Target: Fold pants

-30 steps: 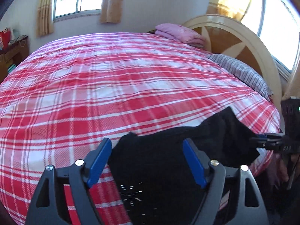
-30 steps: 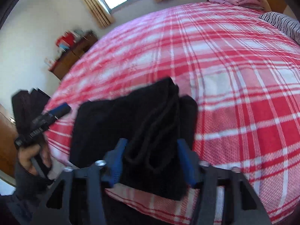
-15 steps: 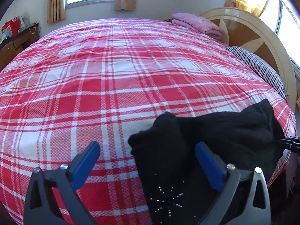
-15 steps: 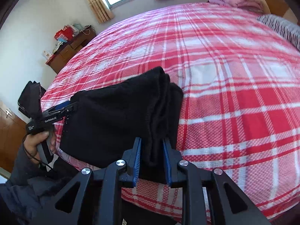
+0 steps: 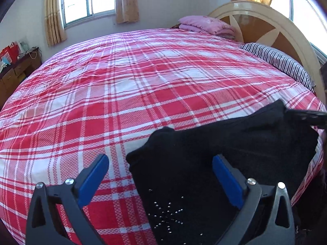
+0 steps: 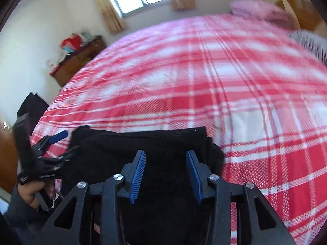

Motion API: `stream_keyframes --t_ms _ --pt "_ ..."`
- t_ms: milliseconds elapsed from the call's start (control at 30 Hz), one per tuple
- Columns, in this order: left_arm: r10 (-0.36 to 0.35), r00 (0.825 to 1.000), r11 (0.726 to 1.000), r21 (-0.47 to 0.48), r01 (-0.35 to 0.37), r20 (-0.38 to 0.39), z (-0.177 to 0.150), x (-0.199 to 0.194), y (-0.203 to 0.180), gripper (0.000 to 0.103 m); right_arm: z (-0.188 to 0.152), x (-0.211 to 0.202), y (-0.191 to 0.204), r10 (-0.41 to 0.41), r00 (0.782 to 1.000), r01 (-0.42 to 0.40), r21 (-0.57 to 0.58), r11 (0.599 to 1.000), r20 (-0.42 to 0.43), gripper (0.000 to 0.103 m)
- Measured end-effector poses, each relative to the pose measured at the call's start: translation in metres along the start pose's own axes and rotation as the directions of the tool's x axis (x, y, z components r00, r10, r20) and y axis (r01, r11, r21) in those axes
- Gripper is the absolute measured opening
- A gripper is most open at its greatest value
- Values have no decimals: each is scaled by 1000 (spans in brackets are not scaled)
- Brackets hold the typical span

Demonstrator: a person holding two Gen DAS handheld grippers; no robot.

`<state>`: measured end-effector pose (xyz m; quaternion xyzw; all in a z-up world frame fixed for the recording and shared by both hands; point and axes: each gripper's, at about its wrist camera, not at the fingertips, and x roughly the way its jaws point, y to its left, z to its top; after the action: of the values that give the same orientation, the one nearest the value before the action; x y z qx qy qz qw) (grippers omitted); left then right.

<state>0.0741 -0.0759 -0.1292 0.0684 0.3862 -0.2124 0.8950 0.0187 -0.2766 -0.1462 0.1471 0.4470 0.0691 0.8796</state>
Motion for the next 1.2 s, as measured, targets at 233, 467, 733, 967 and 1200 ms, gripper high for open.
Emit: stream_keyframes --t_ms 233,467,733,967,1200 --pt "5 1000 1000 11 -5 5 0 -8 -7 103 -8 -36 8 29 997 -28 -13 1000 65 44" --pt "-47 999 997 62 47 8 -7 -25 -27 103 -54 -58 33 82 997 -79 -141 987 14 47" --pt "-55 996 987 147 65 -68 -20 -10 -50 103 -69 -46 21 56 998 -57 -140 988 -11 47" --pt "-38 998 986 158 47 -55 -24 -23 -48 103 -45 -59 32 151 988 -147 -102 984 24 47" --pt "-32 998 985 165 41 -57 -28 -24 -47 103 -8 -1 63 237 969 -242 -87 966 -66 48"
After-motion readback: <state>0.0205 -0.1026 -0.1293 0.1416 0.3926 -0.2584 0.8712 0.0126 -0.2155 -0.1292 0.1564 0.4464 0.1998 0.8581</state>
